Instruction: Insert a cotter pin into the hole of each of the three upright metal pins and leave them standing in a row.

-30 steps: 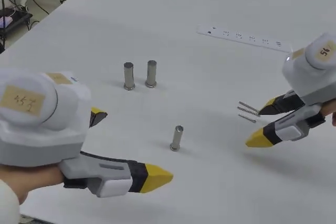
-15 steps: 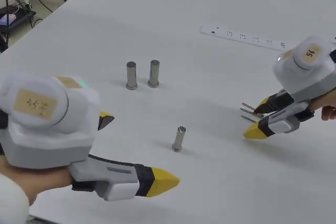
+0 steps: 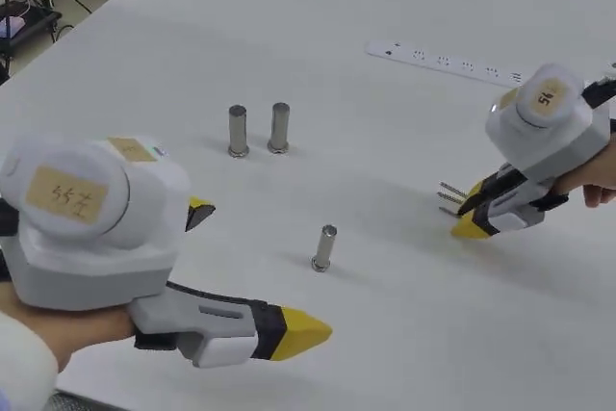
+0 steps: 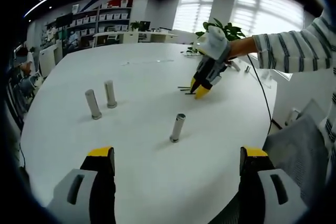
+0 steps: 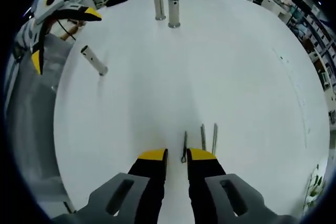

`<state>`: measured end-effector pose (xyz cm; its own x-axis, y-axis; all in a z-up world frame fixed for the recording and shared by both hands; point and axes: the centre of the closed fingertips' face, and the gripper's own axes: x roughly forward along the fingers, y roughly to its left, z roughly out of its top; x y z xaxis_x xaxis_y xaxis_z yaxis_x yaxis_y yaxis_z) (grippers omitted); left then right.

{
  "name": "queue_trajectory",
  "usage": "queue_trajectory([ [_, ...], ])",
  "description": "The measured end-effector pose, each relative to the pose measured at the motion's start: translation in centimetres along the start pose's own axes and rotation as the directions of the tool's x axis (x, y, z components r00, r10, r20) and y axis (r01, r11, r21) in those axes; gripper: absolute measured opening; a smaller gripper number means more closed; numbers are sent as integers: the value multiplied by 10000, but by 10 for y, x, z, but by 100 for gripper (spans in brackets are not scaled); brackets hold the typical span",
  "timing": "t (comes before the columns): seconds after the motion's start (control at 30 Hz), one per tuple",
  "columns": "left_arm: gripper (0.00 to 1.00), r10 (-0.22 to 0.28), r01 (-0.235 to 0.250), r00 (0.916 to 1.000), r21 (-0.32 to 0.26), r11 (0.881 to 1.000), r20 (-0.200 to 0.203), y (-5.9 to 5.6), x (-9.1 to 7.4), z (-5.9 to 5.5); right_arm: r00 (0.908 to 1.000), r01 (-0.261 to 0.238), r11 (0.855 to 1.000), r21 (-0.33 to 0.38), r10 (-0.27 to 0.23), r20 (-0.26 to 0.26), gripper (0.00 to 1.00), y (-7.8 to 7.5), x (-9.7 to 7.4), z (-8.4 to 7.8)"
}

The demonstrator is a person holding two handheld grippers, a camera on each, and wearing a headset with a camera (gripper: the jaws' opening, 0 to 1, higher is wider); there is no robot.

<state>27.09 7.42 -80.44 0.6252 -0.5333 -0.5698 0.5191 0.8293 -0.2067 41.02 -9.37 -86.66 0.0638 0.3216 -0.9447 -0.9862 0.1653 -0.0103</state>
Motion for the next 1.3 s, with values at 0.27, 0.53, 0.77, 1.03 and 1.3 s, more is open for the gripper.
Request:
queue_trajectory([
  [0.27,100,32,-32,10000,-98,9999,32,2,2,-2,9994,171,9994,293,-163,-303,11,-3,2,2],
  [0.53,99,149,-147,9998,-166,9998,133,6,3,-1,9974,289,9993,230,-273,-670,4,-10,3,1],
  [0.77,77,339,-346,9987,157,9993,389,10,1,2,9946,491,9971,573,-435,-943,3,-12,4,2],
  [1.03,73,421,-427,9982,143,9990,430,11,0,2,9802,1003,9922,-741,-1113,-1635,2,-10,3,0],
  [1.3,72,356,-366,9984,226,9991,445,9,0,2,9827,1014,9910,-878,-1135,-1462,1,-9,3,-1],
])
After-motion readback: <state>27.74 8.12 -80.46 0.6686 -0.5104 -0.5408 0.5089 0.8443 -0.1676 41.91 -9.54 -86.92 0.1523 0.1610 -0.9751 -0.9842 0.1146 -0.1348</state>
